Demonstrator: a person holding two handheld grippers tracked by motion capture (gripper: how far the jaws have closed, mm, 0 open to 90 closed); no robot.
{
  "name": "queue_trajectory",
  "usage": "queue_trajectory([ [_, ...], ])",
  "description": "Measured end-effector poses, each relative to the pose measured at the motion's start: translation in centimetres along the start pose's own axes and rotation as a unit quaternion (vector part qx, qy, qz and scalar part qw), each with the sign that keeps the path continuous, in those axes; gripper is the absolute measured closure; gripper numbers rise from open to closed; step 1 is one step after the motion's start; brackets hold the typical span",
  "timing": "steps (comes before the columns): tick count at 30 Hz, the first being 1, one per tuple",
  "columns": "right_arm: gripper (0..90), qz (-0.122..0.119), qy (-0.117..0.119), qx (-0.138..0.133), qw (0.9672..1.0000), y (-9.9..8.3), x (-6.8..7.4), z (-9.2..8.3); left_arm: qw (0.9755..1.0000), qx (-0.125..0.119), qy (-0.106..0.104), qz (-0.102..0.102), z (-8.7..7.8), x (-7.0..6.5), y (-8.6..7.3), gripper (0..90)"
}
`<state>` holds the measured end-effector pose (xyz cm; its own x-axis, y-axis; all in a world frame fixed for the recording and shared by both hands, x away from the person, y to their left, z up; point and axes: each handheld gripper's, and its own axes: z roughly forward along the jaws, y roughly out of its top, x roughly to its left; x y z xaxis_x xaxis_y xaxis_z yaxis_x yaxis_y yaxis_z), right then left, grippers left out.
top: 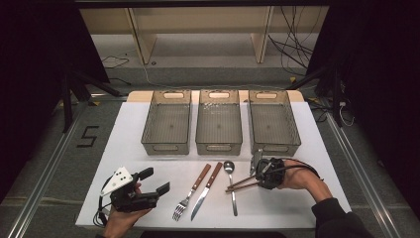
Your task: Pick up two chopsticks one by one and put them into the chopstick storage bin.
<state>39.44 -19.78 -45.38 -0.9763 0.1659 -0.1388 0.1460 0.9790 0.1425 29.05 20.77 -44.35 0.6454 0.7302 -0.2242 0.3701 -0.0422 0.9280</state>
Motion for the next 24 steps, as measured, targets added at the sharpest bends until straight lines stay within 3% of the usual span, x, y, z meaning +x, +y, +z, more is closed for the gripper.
queue_trajectory([
  [14, 84.9, -0.066, -0.002, 0.004, 0.9978, -0.1, 1.1, -0.1, 1.0, 0.003, 0.0, 0.003, 0.1, 0.0, 0.0, 16.7],
  [17, 85.1, -0.069, -0.002, 0.006, 0.9976, -0.1, 1.2, -0.2, 1.0, 0.004, -0.001, 0.003, 0.1, 0.0, 0.0, 16.7],
  [24, 85.4, -0.067, 0.002, -0.019, 0.9976, -0.3, 1.4, -1.2, 1.0, 0.004, -0.001, 0.002, 0.1, 0.0, 0.0, 16.7],
])
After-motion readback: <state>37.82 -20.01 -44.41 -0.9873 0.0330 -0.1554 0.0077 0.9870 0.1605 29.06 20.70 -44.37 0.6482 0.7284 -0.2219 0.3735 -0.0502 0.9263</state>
